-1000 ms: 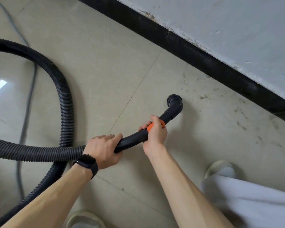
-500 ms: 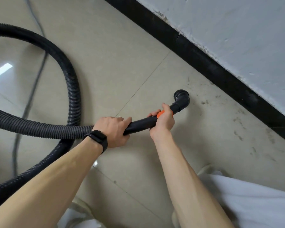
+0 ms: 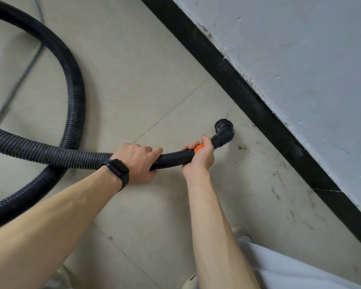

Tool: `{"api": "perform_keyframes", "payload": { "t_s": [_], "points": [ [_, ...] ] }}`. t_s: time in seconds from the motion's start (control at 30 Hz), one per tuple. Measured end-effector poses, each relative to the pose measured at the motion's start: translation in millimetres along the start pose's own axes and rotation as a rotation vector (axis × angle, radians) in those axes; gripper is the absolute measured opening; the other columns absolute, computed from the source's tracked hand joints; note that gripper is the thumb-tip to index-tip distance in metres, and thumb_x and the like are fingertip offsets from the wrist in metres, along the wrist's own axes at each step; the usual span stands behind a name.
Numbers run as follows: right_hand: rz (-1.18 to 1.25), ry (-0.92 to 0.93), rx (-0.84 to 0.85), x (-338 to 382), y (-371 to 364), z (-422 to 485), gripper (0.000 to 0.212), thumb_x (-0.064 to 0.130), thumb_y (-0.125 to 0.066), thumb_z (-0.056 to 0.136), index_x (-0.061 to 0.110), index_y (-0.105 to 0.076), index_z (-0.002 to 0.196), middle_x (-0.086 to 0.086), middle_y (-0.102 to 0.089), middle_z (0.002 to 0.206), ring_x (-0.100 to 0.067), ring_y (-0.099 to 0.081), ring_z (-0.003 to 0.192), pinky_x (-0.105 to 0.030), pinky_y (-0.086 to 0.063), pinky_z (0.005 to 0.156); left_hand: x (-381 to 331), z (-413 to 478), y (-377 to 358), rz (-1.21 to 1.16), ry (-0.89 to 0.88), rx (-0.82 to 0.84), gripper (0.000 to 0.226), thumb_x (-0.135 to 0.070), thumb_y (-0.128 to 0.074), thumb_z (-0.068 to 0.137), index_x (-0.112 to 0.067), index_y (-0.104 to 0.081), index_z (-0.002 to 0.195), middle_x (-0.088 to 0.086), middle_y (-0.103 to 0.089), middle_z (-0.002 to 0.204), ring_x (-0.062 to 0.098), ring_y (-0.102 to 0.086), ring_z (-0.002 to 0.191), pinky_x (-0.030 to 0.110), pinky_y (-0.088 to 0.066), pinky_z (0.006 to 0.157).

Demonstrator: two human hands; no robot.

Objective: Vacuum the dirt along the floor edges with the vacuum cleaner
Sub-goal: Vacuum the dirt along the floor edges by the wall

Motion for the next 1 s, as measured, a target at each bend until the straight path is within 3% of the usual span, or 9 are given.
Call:
{"api": "perform_keyframes", "payload": {
  "t_s": [0.27,0.5,0.6,0.73,1.0],
  "points": [
    [-0.016,0.007,0.018,14,-4,16,0.022,0.020,-0.070,0.091,0.013,-0.050,0.092,0.000,-0.047,0.066,-0.018,-0.045,0.047,-0.026,-0.048,0.050,-7,18,2,-0.027,0.026,0.017,0.024,-0.044,-0.047,0.085,-0.028,-0.031,0.093,-0.004,-0.062,0.089,0.028,-0.062,0.076,0.029,-0.026,0.053],
    [-0.039,0.011,0.024,28,-8,28,0.021,0.021,-0.070,0.093,0.013,-0.050,0.093,0.000,-0.047,0.066,-0.017,-0.045,0.047,-0.025,-0.049,0.052,-11,34,-3,-0.040,0.043,0.009,0.025,-0.044,-0.048,0.084,-0.027,-0.032,0.093,-0.004,-0.061,0.087,0.028,-0.061,0.073,0.029,-0.019,0.048],
    [-0.047,0.016,0.026,35,-9,34,0.021,0.021,-0.070,0.093,0.013,-0.050,0.093,0.000,-0.047,0.065,-0.017,-0.045,0.046,-0.025,-0.048,0.052,-15,43,-5,-0.066,0.047,0.006,0.027,-0.043,-0.048,0.084,-0.027,-0.027,0.090,-0.004,-0.061,0.086,0.029,-0.057,0.070,0.029,-0.024,0.050],
    [-0.063,0.030,0.012,45,-11,43,0.022,0.020,-0.070,0.092,0.011,-0.051,0.094,0.000,-0.047,0.064,-0.016,-0.045,0.046,-0.026,-0.048,0.052,-17,54,-6,-0.080,0.068,0.006,0.027,-0.044,-0.048,0.085,-0.027,-0.027,0.090,-0.004,-0.059,0.085,0.027,-0.045,0.063,0.030,-0.026,0.051],
    [-0.121,0.068,-0.011,62,-22,57,0.021,0.017,-0.069,0.093,0.010,-0.050,0.089,0.001,-0.047,0.057,-0.016,-0.045,0.042,-0.026,-0.048,0.048,-19,74,-8,-0.131,0.099,0.008,0.027,-0.044,-0.050,0.084,-0.027,-0.029,0.089,-0.005,-0.059,0.083,0.028,-0.046,0.062,0.029,-0.020,0.048]
  ]
}}
Point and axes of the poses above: each hand's wrist, its own z-axis towards the middle knuckle, its own y-axis out of the back of the hand, x = y × z, the point moved 6 cm from there along z, towards the middle knuckle
